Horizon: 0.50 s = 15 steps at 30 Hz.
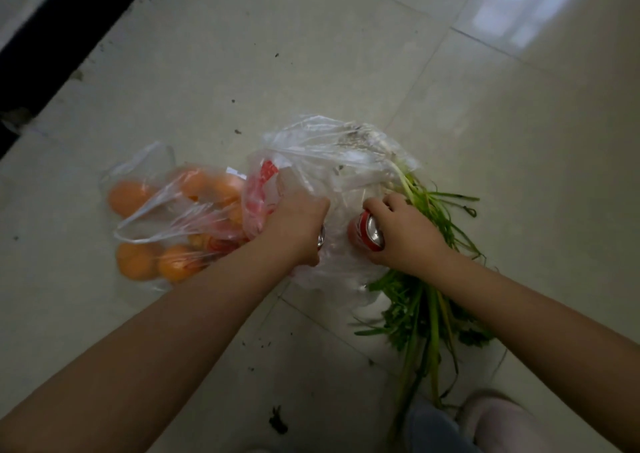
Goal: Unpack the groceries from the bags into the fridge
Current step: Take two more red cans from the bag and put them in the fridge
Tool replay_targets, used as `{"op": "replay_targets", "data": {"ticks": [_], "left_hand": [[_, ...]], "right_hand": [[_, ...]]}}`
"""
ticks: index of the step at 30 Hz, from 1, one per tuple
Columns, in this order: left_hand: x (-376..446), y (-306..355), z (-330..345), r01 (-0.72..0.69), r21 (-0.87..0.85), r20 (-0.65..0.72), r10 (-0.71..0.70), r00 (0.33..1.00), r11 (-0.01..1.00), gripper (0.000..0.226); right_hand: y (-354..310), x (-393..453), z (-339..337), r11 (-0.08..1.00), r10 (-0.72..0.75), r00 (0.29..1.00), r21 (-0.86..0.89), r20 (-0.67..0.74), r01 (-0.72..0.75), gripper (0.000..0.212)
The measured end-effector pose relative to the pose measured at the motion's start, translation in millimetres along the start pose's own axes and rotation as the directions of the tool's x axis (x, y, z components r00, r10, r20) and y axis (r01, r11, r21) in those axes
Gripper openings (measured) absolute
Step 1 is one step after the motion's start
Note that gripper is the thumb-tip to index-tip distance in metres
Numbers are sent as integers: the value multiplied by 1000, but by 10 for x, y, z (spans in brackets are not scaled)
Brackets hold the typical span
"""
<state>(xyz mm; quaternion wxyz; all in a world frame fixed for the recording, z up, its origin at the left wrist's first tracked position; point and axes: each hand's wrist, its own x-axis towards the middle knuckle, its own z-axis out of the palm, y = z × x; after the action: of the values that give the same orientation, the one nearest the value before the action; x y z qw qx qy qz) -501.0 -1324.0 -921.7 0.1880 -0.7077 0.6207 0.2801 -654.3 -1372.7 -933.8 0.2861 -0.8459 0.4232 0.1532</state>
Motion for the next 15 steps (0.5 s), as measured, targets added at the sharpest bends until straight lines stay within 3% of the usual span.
{"op": "replay_targets", "data": {"ticks": [2, 4, 9, 12, 15], "left_hand": [[-1, 73, -8, 29, 88, 43, -33, 999, 996, 55], [-17, 78, 9, 64, 69, 59, -68, 996, 996, 48], [-161, -40, -120, 108, -155, -27, -114, 993, 982, 50], [-332, 19, -378, 93, -224, -162, -132, 978, 970, 50], [-676, 134, -814, 108, -342, -202, -185, 962, 934, 52]], "right_hand": [[3, -22, 8, 1000, 25, 1000, -14, -3, -25, 69], [27, -70, 0, 999, 46, 999, 18, -19, -46, 69], [16, -234, -153, 994, 74, 992, 90, -106, -64, 74], [-96, -417, -460, 986, 97, 982, 147, -161, -74, 75], [-268, -693, -912, 978, 116, 972, 193, -203, -76, 73]]}}
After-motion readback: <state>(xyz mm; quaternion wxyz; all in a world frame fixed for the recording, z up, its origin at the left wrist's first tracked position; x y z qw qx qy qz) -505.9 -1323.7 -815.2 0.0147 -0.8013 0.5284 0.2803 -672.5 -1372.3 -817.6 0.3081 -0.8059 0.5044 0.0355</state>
